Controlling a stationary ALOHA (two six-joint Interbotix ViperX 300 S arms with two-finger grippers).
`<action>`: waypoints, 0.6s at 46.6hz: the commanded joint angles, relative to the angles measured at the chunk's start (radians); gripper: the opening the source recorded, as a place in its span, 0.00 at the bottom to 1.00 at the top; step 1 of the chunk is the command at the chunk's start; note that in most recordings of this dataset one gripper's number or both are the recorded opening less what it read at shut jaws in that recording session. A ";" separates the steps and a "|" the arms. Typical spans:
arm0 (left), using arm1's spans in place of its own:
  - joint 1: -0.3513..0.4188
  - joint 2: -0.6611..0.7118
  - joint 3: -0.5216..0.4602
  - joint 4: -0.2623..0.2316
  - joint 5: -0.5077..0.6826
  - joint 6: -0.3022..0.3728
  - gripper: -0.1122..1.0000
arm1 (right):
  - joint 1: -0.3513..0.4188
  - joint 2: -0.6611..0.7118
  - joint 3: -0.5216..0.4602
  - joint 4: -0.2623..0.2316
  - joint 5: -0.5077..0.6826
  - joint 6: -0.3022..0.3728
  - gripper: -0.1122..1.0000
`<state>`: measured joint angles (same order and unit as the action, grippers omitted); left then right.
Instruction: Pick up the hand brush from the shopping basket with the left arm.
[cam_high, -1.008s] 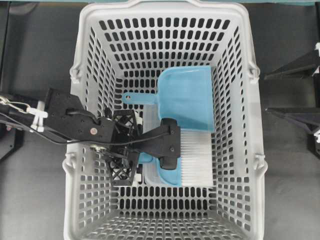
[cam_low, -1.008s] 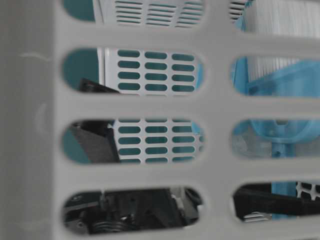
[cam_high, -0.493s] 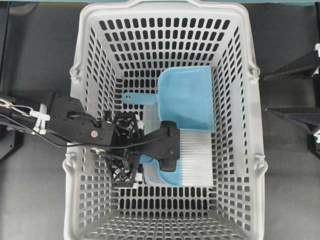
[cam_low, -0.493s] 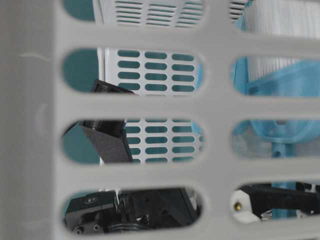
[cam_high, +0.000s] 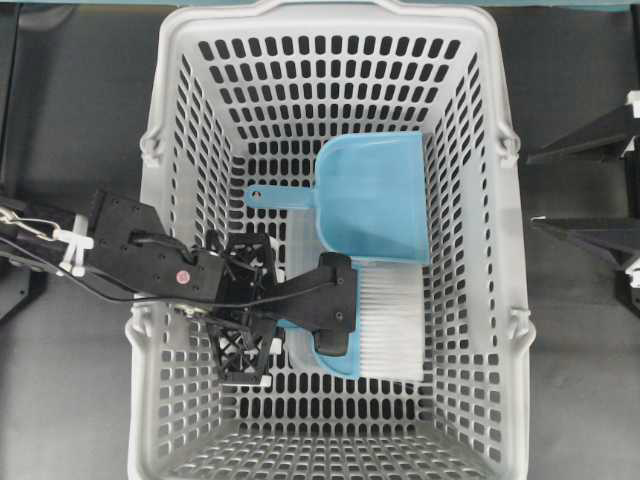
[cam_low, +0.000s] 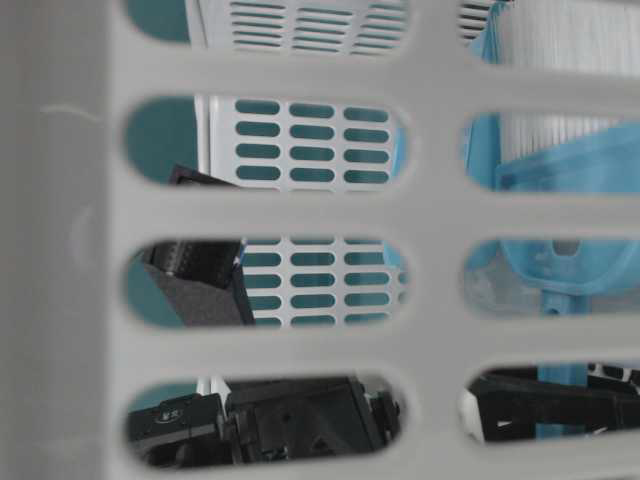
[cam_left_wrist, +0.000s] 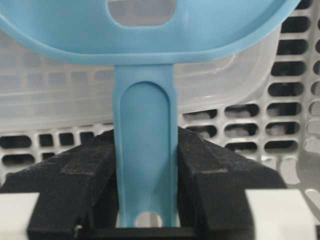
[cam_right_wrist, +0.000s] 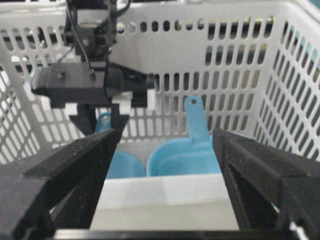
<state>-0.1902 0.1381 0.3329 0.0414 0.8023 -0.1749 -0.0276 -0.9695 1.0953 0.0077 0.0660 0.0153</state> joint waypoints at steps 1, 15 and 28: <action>0.000 -0.026 -0.008 0.003 -0.006 0.000 0.33 | 0.000 0.006 -0.006 0.005 -0.008 0.006 0.77; -0.012 -0.037 -0.021 0.003 0.008 0.005 0.33 | 0.000 0.002 -0.003 0.005 -0.008 0.015 0.77; -0.028 -0.123 -0.084 0.003 0.008 0.003 0.33 | -0.002 0.002 -0.002 0.005 -0.008 0.015 0.77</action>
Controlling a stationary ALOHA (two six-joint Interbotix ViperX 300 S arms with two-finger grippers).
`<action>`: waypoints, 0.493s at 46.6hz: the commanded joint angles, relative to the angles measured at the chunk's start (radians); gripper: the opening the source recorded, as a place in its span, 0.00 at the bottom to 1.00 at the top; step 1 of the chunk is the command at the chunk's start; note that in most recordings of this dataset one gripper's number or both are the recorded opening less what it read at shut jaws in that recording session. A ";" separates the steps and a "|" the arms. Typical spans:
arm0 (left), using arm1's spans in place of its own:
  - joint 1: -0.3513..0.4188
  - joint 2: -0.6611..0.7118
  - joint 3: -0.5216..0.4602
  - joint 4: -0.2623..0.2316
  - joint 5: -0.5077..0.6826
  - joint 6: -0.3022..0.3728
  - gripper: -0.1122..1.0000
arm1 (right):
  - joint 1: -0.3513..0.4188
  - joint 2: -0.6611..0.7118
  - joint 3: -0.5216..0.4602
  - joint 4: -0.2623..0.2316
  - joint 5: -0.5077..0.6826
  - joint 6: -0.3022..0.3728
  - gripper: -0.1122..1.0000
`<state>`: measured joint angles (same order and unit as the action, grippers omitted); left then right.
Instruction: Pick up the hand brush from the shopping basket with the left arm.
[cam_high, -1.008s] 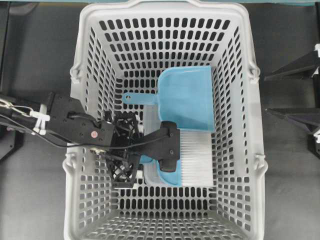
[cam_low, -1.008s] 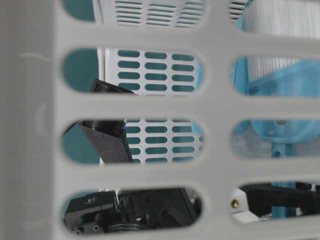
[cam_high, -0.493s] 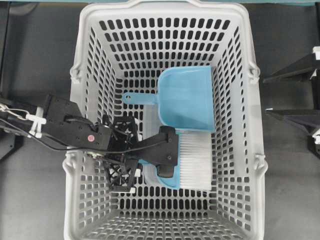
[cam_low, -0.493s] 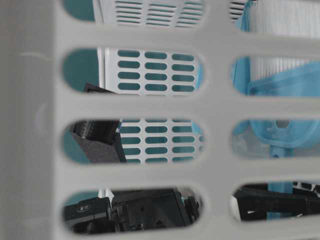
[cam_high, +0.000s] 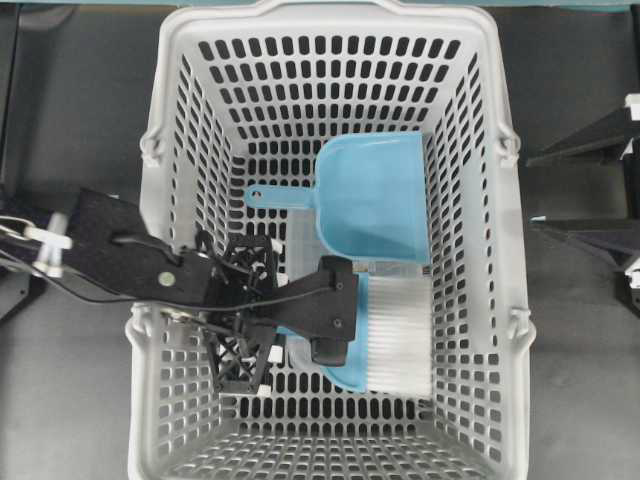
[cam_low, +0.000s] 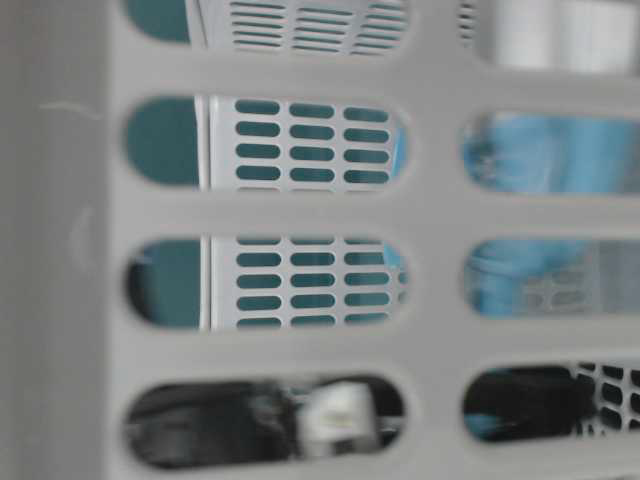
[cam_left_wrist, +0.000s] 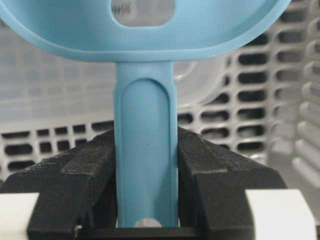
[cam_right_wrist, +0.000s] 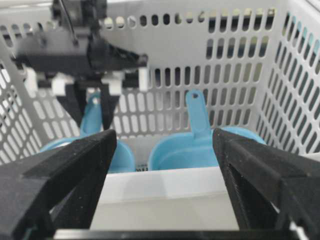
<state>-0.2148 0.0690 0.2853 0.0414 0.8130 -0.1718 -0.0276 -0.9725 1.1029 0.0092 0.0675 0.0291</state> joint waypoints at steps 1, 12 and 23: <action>-0.003 -0.061 -0.040 0.003 -0.003 0.000 0.33 | -0.002 0.005 -0.009 0.003 -0.009 0.002 0.77; 0.002 -0.149 -0.081 0.003 -0.002 0.000 0.33 | -0.002 0.003 -0.008 0.003 -0.011 0.003 0.77; 0.034 -0.244 -0.118 0.003 -0.003 0.000 0.33 | -0.002 0.003 -0.008 0.003 -0.012 0.003 0.77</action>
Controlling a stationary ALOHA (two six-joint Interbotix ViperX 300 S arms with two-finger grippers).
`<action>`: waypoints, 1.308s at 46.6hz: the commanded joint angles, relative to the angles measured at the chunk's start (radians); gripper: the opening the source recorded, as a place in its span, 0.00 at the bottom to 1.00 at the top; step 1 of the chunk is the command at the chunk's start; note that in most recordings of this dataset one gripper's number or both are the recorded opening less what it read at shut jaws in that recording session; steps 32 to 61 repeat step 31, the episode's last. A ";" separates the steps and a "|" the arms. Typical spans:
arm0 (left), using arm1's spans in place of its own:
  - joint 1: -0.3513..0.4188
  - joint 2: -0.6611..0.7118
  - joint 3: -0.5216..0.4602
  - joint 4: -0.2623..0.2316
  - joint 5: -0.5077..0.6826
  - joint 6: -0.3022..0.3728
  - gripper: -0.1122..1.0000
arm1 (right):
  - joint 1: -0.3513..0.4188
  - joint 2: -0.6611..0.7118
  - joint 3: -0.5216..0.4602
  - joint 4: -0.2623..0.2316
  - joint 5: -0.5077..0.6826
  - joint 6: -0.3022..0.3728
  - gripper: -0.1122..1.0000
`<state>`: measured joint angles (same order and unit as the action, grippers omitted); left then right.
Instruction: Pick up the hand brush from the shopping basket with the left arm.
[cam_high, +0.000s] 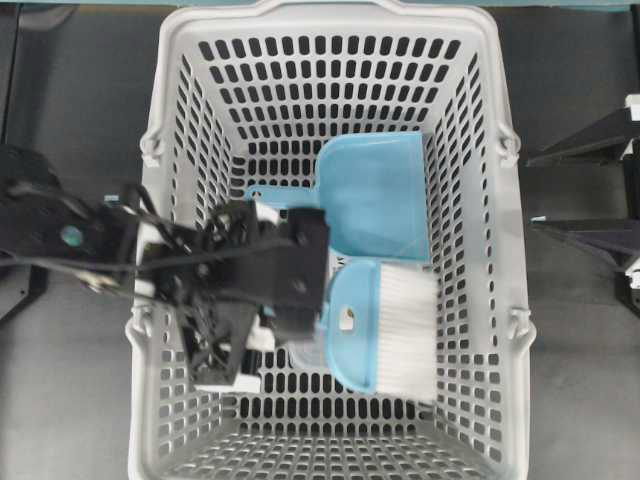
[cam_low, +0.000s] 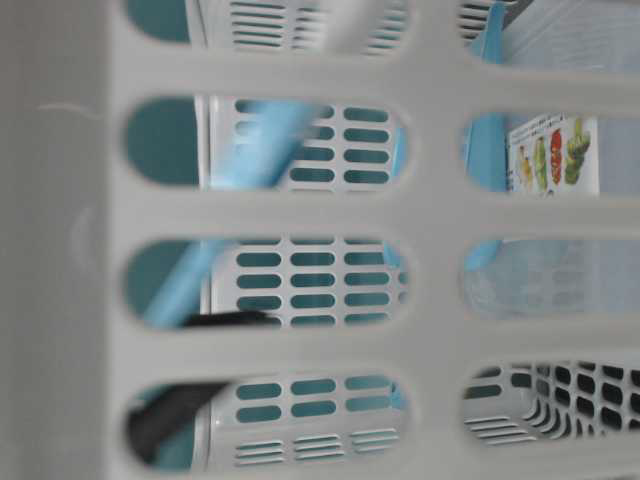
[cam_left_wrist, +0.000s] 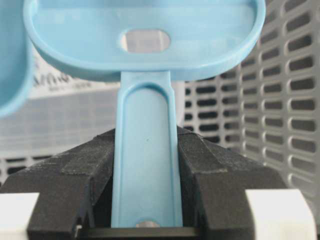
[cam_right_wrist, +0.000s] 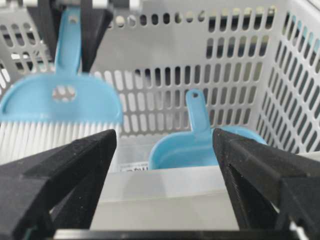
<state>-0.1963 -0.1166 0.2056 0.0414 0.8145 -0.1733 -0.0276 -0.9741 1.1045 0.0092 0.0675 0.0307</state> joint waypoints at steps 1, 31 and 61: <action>0.018 -0.067 -0.041 0.003 -0.006 0.002 0.33 | -0.002 0.005 -0.009 0.003 -0.012 0.002 0.77; 0.061 -0.173 -0.046 0.005 -0.123 0.087 0.33 | 0.000 0.002 -0.008 0.002 -0.018 0.002 0.77; 0.061 -0.173 -0.046 0.005 -0.123 0.087 0.33 | 0.000 0.002 -0.008 0.002 -0.018 0.002 0.77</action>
